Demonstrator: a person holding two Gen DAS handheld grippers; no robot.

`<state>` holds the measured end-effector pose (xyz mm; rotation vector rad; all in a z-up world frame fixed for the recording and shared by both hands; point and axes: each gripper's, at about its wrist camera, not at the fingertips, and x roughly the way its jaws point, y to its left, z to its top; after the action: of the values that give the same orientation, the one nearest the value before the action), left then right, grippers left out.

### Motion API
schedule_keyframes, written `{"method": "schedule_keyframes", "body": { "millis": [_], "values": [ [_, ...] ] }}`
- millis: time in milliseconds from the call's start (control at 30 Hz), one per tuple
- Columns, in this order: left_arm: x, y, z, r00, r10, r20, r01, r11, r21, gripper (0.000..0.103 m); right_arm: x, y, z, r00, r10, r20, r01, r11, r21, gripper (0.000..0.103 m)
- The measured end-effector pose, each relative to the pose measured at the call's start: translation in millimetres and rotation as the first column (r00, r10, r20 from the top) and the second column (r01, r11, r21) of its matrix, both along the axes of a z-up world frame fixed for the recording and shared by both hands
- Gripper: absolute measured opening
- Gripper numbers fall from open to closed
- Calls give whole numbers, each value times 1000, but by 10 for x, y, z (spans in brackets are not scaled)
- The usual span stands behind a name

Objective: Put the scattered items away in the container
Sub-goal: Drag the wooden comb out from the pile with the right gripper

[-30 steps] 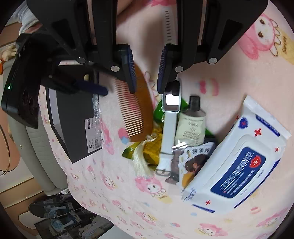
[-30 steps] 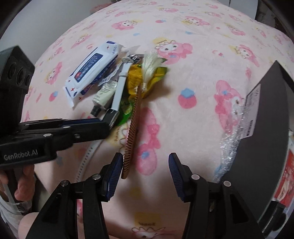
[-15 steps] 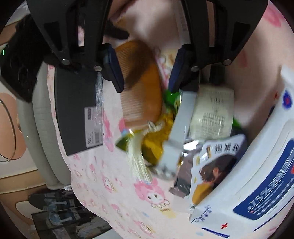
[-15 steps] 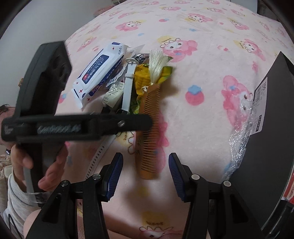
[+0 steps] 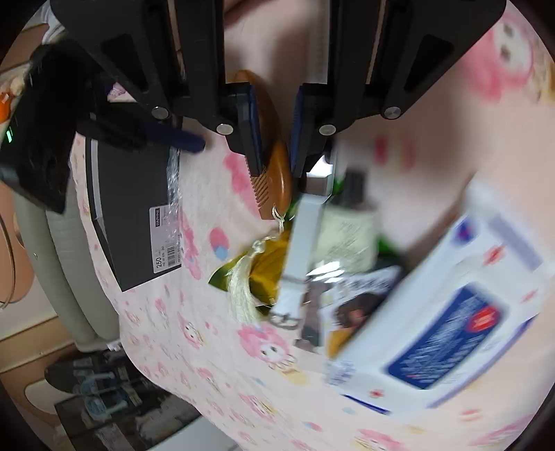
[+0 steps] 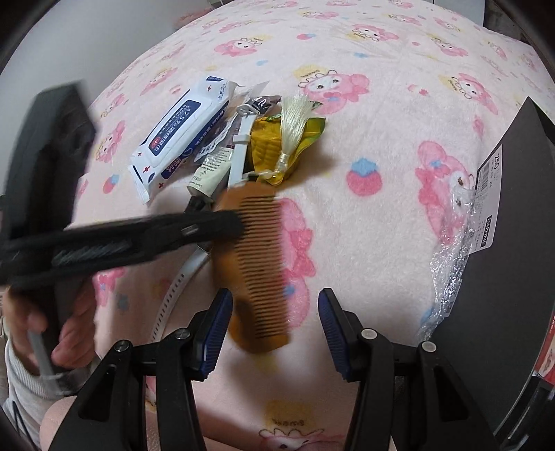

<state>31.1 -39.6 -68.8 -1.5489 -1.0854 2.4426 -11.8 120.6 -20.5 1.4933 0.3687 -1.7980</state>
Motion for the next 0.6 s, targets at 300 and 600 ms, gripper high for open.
{"method": "schedule_keyframes", "body": {
  "millis": [300,600],
  "values": [
    [244,-248,15,998,42,44,-41,999,-17,25,59,-82,-120,990,86,110,-87,996,5,47],
    [223,-19,-131,995,26,96,-27,999,19,21,214,-99,-323,960,192,202,-207,977,53,48]
  ]
}}
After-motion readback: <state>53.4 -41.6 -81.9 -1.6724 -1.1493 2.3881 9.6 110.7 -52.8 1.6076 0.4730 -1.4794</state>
